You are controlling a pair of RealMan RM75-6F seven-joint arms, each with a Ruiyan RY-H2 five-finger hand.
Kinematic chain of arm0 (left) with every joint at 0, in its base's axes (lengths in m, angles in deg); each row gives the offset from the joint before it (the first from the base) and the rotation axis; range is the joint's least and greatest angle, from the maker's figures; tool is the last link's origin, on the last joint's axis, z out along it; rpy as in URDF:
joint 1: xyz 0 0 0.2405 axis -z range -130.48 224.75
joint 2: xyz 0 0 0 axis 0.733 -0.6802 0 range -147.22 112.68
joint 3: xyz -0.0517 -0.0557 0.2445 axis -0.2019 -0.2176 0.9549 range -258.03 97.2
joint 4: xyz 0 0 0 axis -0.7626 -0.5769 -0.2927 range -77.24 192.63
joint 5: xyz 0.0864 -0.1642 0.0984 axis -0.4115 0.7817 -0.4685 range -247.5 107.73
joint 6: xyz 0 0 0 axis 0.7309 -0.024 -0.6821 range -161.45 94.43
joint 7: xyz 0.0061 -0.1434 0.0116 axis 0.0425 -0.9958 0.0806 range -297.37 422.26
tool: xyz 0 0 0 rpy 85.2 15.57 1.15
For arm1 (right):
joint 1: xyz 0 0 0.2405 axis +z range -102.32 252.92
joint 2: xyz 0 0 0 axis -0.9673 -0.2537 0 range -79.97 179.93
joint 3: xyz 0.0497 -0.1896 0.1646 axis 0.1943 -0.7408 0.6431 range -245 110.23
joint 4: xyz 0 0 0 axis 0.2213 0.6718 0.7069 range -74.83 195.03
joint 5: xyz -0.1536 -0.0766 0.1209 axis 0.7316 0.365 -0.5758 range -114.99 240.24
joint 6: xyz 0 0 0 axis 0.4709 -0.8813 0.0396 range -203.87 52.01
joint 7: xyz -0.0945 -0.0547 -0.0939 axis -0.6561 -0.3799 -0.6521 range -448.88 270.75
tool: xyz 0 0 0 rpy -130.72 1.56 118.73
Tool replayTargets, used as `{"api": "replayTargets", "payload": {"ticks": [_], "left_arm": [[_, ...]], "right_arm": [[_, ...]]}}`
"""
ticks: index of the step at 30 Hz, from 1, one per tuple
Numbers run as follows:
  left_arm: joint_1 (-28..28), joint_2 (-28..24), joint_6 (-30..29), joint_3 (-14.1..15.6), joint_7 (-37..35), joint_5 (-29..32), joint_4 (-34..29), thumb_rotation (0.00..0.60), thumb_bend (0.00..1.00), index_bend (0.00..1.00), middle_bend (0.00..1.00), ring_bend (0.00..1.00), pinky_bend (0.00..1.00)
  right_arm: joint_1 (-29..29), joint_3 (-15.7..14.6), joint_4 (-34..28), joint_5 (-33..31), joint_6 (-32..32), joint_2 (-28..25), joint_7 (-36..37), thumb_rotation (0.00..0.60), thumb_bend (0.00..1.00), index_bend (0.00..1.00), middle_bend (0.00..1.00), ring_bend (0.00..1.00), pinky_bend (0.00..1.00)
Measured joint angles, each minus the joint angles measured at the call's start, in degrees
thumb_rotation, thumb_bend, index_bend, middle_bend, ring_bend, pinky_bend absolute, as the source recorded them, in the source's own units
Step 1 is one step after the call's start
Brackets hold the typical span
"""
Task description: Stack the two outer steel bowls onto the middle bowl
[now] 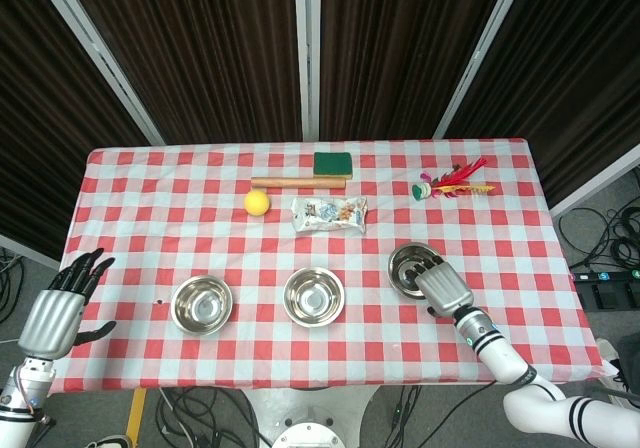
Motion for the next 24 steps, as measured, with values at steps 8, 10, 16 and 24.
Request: {"api": "replayTargets", "payload": {"ticks": [8,10,16,24], "left_arm": [[0.21,-0.01,0.68,-0.09,-0.76,0.54,0.64,0.6,0.0,0.15,0.14,0.1,0.22],[0.24,0.02,0.83,-0.1,-0.99,0.68,0.79,0.6,0.0,0.15,0.13,0.1,0.22],[0.39,0.06,1.14,-0.15,-1.55,0.89,1.16,0.6,0.0,0.15,0.14,0.1,0.22],[0.64,0.03,1.31,-0.19,-1.74,0.77,1.02,0.6,0.0,0.15,0.13,0.1,0.22]], "right_arm": [[2.0,0.13,4.57,-0.36,0.62,3.67,1.53,0.6,0.3,0.43,0.4,0.33,0.37],[2.23,0.09,5.56,-0.24,0.38,4.39,1.92,0.6,0.33,0.46,0.43,0.36,0.4],[2.65,-0.25,7.5,-0.01,-0.51,5.82,2.56,0.6,0.4,0.55,0.49,0.42,0.48],[2.61,-0.53,7.53,0.45,-2.25,5.82,2.83,0.6,0.41,0.58,0.51,0.45,0.51]]}}
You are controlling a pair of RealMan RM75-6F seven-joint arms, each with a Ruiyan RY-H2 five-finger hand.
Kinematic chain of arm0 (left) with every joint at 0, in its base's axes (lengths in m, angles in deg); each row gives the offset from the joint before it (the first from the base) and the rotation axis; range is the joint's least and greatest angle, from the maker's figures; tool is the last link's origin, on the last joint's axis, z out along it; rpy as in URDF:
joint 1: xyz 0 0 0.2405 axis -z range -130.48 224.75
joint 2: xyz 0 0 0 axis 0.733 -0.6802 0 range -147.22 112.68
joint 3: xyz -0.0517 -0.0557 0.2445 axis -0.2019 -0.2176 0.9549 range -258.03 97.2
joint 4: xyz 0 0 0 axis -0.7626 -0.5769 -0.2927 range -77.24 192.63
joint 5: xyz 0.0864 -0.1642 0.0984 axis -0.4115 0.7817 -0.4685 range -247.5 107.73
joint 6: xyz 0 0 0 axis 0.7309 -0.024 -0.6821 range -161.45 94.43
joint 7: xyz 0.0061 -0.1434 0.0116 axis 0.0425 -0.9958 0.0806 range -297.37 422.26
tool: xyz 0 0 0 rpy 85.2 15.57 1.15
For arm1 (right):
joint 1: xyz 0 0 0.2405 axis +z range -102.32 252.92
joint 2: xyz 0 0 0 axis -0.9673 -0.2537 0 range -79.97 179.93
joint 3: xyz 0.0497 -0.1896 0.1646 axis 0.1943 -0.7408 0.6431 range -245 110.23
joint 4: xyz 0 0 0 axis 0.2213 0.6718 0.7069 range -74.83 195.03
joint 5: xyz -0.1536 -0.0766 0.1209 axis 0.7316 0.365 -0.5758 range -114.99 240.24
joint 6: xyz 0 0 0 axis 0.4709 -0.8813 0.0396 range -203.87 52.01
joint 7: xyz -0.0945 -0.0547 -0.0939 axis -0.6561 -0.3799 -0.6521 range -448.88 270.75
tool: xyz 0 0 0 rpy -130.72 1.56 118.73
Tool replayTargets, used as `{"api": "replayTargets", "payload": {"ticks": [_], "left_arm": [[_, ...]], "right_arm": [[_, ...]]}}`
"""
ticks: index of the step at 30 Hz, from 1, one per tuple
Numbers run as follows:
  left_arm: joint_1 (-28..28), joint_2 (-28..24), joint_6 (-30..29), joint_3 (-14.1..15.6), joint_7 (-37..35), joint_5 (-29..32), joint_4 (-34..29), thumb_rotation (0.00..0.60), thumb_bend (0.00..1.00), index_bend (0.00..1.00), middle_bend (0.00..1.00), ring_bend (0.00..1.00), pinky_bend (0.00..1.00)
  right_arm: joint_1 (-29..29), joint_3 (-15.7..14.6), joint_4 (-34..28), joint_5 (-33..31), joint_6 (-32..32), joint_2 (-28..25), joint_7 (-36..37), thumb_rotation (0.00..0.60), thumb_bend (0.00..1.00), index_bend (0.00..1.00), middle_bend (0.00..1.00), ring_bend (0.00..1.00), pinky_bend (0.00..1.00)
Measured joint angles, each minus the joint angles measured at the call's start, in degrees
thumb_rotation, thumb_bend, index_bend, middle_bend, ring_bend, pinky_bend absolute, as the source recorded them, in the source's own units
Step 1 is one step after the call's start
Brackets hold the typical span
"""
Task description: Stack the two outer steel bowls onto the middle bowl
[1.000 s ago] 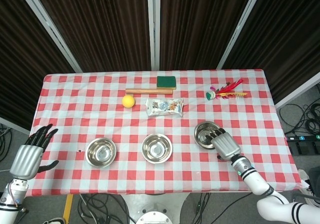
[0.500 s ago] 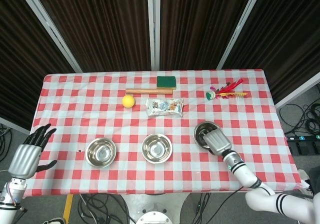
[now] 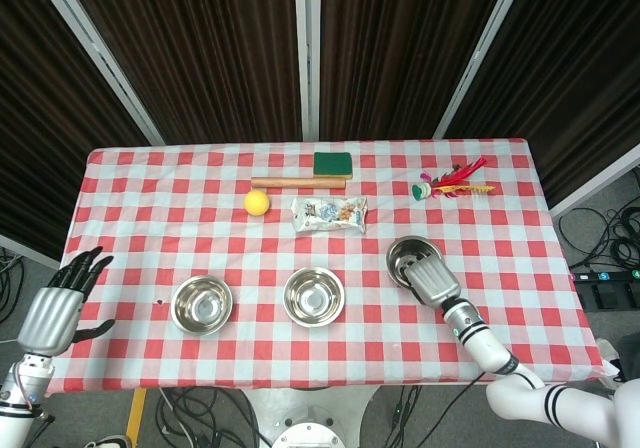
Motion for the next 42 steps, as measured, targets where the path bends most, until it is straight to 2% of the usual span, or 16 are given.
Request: {"api": "replayTargets", "payload": {"ticks": [7,16,21,24,33,42], "left_arm": [[0.11,0.04,0.17,0.0,-0.16,0.08,-0.1,0.6,0.0,0.15,0.13,0.1,0.22],[0.13,0.19,0.18,0.01,-0.79,0.17,0.3,0.6,0.0,0.15,0.14,0.1,0.22],[0.08,0.36,0.15,0.0,-1.19,0.3,0.69,0.6,0.0,0.15,0.13,0.1,0.22],[-0.04,0.37,-0.03,0.03,-1.36,0.34,0.85,0.6,0.0,0.15,0.13,0.1,0.22],[-0.37,0.51,-0.62,-0.23,-2.07,0.74,1.25,0.6,0.0,0.15,0.13,0.1,0.22],[-1.06,0.19,-1.65,-0.52,-3.25,1.28,1.77,0.6,0.0,0.15,0.13,0.1,0.22]], "right_arm": [[0.03,0.06,-1.94,0.72,-1.86,-1.09,-0.42,0.6,0.42,0.59,0.51,0.45,0.52],[-0.08,0.17,-5.18,2.41,-5.05,-2.51,-1.46,0.6,0.46,0.61,0.53,0.49,0.57],[0.02,0.52,-6.41,3.32,-6.64,-2.79,-1.91,0.6,0.5,0.63,0.55,0.55,0.64],[0.22,0.74,-7.32,4.36,-7.6,-2.84,-2.05,0.6,0.5,0.63,0.55,0.55,0.64],[2.34,0.93,-13.39,7.31,-7.62,-2.82,-4.96,0.6,0.5,0.63,0.55,0.55,0.64],[5.71,1.54,-16.23,7.27,-4.94,0.97,-10.14,0.6,0.5,0.63,0.55,0.55,0.64]]}}
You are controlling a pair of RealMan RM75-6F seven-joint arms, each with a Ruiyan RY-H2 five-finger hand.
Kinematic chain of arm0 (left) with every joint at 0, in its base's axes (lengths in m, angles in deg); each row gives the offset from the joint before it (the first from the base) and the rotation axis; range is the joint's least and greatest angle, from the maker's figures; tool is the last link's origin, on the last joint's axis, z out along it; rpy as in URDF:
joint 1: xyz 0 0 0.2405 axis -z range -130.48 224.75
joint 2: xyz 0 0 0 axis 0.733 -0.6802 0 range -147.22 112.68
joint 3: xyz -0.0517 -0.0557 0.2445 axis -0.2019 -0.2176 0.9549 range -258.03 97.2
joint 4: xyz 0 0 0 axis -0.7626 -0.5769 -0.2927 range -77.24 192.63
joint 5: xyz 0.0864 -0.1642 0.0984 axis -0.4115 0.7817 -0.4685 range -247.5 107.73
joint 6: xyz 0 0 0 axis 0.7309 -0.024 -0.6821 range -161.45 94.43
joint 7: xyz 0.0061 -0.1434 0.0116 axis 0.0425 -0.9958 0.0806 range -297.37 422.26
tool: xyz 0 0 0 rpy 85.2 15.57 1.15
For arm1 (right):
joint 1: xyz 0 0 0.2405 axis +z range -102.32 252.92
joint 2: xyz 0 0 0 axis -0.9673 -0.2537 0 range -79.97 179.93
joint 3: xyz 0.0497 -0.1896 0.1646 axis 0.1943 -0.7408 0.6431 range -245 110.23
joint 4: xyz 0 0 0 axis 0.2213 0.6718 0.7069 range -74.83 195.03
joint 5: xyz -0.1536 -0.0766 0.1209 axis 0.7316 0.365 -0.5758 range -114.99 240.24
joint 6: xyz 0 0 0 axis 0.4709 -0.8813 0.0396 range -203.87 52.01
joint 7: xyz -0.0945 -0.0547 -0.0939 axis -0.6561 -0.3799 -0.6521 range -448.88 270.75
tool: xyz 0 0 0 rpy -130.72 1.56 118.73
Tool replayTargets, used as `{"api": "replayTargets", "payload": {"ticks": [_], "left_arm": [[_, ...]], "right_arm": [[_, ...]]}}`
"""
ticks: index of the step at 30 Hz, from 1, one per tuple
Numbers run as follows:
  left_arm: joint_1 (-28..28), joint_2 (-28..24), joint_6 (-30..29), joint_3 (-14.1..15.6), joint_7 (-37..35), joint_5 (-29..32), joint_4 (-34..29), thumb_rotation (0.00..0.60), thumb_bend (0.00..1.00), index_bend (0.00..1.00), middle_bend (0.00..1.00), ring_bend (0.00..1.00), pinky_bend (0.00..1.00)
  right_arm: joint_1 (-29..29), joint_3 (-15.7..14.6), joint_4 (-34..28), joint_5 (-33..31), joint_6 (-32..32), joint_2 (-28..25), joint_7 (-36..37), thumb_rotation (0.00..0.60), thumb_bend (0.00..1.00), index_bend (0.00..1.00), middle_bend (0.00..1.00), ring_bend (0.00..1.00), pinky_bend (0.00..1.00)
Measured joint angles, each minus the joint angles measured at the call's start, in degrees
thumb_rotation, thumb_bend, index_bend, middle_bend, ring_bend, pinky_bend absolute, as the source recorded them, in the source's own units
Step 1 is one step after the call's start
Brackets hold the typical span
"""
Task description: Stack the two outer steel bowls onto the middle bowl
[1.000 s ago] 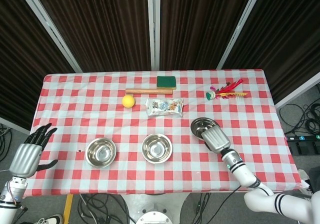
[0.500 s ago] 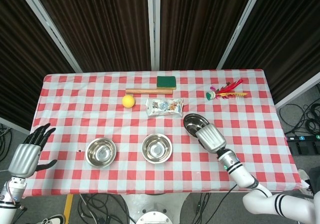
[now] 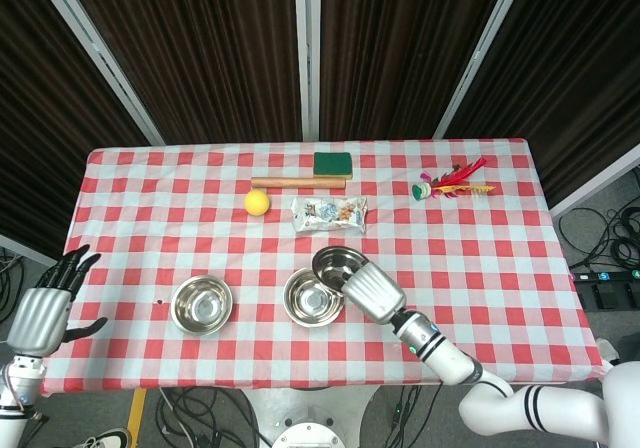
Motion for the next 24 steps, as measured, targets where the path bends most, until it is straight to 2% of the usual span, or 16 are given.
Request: {"api": "replayTargets", "payload": {"ticks": [7,9,10,12,14,15,17,18,24], "left_arm": [[-0.34,-0.1,-0.29,-0.13,-1.19,0.32,0.79,0.6,0.0,0.15,0.14,0.1,0.22],[-0.41,-0.11,-0.35,-0.16,-1.52,0.37,1.03,0.6,0.0,0.15,0.14,0.1,0.22],[-0.44,-0.12,-0.37,-0.17,-1.66,0.38,1.14,0.6,0.0,0.15,0.13,0.1,0.22],[-0.48,-0.13,-0.43,-0.21,-1.93,0.39,1.33,0.6,0.0,0.15,0.13,0.1,0.22],[-0.49,-0.12,-0.5,-0.23,-2.12,0.31,1.6,0.6,0.0,0.15,0.13,0.1,0.22],[-0.48,-0.12,-0.5,-0.23,-2.22,0.28,1.67,0.6,0.0,0.15,0.13,0.1,0.22],[-0.45,-0.12,-0.43,-0.24,-2.48,0.24,1.74,0.6,0.0,0.15,0.13,0.1,0.22],[-0.41,-0.14,-0.37,-0.24,-2.59,0.22,1.72,0.6,0.0,0.15,0.13,0.1,0.22],[-0.1,-0.33,-0.24,-0.34,-2.3,-0.13,1.15,0.6,0.0,0.15,0.14,0.1,0.22]], "right_arm": [[1.82,-0.08,-0.24,-0.83,1.7,3.08,-2.4,0.6,0.49,0.63,0.55,0.55,0.64],[2.14,-0.13,0.08,-1.23,2.04,3.53,-2.82,0.6,0.44,0.63,0.54,0.54,0.62],[2.34,-0.16,0.18,-1.51,2.41,3.6,-2.96,0.6,0.36,0.59,0.51,0.51,0.56],[2.69,-0.25,0.17,-2.04,3.32,3.42,-3.18,0.6,0.2,0.46,0.42,0.35,0.37],[3.3,-0.41,-0.24,-2.96,5.0,2.66,-3.58,0.6,0.06,0.25,0.25,0.11,0.11],[3.62,-0.47,-0.62,-3.42,5.79,2.12,-3.78,0.6,0.03,0.17,0.18,0.05,0.05],[4.29,-0.53,-1.92,-4.23,6.94,0.7,-4.27,0.6,0.0,0.04,0.08,0.0,0.0],[4.52,-0.52,-2.57,-4.43,7.1,0.13,-4.44,0.6,0.0,0.01,0.05,0.0,0.0],[4.99,0.06,-7.07,-4.76,5.62,-3.92,-5.36,0.6,0.0,0.0,0.03,0.0,0.0]]}}
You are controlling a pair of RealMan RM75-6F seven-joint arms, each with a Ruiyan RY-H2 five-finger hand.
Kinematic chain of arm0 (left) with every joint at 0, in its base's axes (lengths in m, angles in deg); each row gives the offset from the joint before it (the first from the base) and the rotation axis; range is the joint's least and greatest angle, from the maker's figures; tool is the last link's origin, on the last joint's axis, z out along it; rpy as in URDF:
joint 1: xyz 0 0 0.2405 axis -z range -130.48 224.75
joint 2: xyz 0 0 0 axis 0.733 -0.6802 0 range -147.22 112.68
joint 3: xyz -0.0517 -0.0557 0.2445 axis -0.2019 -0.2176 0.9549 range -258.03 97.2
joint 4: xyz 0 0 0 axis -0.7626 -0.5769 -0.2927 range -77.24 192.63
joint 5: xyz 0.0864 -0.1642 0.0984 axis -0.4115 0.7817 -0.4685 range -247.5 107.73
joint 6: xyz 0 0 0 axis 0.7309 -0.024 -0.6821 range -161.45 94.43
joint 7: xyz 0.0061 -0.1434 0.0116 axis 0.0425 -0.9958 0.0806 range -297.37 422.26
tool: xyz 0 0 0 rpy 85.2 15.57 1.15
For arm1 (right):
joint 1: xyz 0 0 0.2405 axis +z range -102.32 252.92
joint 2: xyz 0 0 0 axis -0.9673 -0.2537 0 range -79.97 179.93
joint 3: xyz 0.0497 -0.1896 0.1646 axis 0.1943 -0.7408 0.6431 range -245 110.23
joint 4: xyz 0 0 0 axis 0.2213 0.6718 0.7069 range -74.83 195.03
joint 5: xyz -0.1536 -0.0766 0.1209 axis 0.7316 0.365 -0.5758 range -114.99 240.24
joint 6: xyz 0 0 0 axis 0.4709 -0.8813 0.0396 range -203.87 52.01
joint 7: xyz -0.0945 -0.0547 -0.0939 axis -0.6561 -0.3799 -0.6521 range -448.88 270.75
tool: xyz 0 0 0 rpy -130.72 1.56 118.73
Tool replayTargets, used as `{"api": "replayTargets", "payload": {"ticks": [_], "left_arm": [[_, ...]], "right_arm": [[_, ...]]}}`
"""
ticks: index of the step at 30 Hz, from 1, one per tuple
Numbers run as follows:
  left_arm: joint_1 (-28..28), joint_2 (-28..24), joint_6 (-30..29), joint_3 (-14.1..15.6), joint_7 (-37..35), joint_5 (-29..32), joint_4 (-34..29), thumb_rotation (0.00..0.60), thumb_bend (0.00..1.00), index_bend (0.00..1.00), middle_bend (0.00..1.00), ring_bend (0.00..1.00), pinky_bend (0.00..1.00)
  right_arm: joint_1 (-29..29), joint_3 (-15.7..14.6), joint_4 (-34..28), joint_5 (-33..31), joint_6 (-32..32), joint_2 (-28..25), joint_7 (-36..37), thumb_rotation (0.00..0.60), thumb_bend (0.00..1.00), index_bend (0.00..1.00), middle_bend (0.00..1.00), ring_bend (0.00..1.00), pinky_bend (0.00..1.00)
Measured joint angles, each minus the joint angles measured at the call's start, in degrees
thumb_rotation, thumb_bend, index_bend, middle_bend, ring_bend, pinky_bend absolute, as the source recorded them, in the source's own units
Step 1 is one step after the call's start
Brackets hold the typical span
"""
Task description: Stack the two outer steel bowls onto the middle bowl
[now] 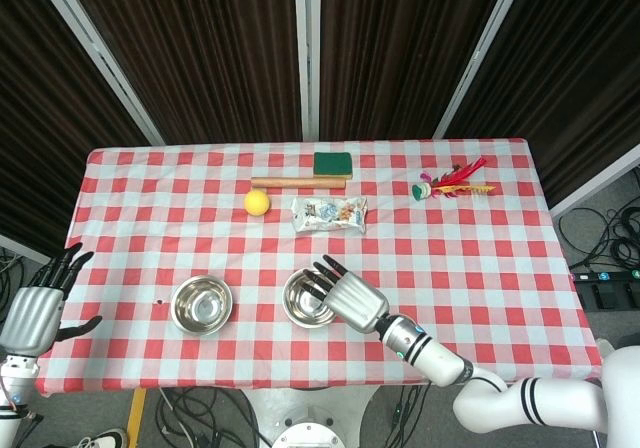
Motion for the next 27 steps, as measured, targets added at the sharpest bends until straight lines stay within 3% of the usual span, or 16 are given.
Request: {"api": "replayTargets", "payload": {"ticks": [9,16,22,27], "left_arm": [[0.43,-0.27,1.72,0.73,1.8,-0.24,-1.03,0.6,0.0,0.15,0.14,0.1,0.22],[1.9,-1.65,4.88,2.71,6.74,-3.0,-5.17,0.6,0.06,0.17,0.21,0.15,0.25],[5.81,-2.4,11.54,5.11,15.14,-8.39,-10.43,0.6,0.09,0.22,0.24,0.19,0.29],[10.2,-0.68,19.26,5.88,22.45,-10.89,-14.6,0.6,0.12,0.25,0.27,0.22,0.31]], "right_arm": [[-3.35,0.44,-10.79,-0.06,-7.87,-11.84,-2.23,0.6,0.0,0.0,0.03,0.0,0.0],[-9.0,1.72,-21.37,-0.09,-17.39,-24.66,0.09,0.6,0.0,0.0,0.04,0.0,0.0],[-12.26,3.34,-23.87,0.09,-20.61,-32.37,7.29,0.6,0.0,0.0,0.04,0.0,0.0],[-13.88,3.78,-23.69,0.57,-20.85,-35.38,10.77,0.6,0.0,0.0,0.04,0.0,0.0]]}}
